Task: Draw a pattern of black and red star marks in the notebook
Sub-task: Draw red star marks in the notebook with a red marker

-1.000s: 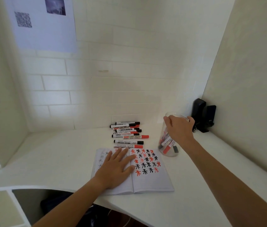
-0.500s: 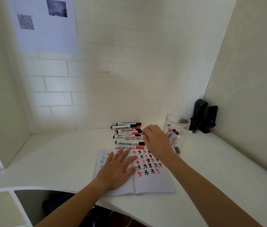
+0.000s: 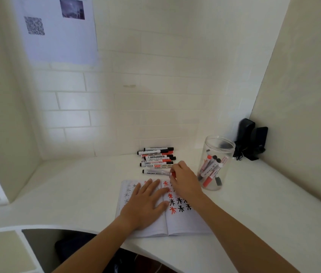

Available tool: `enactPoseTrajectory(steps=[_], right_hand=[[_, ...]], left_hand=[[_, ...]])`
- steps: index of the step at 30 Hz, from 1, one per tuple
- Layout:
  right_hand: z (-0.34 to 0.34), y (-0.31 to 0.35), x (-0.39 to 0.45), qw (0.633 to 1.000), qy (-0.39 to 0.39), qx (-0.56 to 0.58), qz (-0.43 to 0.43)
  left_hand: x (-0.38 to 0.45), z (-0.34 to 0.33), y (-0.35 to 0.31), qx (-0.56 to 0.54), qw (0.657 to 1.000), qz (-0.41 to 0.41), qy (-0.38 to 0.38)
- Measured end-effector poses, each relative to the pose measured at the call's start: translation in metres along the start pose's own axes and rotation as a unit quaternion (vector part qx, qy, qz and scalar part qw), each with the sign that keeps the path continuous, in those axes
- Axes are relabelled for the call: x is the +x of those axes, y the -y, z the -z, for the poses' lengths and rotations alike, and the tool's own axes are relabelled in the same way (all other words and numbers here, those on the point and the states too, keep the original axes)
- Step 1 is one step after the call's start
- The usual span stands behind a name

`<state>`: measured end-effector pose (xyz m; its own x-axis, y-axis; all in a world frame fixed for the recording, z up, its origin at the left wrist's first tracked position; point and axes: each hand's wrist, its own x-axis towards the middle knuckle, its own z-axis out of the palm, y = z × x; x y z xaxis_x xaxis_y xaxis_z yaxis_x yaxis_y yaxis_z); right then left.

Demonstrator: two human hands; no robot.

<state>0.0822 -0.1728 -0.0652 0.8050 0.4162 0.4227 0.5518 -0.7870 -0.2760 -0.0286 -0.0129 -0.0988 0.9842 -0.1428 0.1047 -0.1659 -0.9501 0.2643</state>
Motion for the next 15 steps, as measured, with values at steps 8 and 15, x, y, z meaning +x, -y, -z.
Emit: enactPoseTrajectory(steps=[8,15], right_hand=[[0.03,0.028,-0.052,0.901,0.069,0.405,-0.139],[0.033,0.017,-0.075,0.856,0.109,0.492,-0.119]], left_hand=[[0.0,-0.001,0.0,-0.013,1.0,-0.001,-0.014],[-0.001,0.002,0.0,-0.076,0.997,-0.014,-0.029]])
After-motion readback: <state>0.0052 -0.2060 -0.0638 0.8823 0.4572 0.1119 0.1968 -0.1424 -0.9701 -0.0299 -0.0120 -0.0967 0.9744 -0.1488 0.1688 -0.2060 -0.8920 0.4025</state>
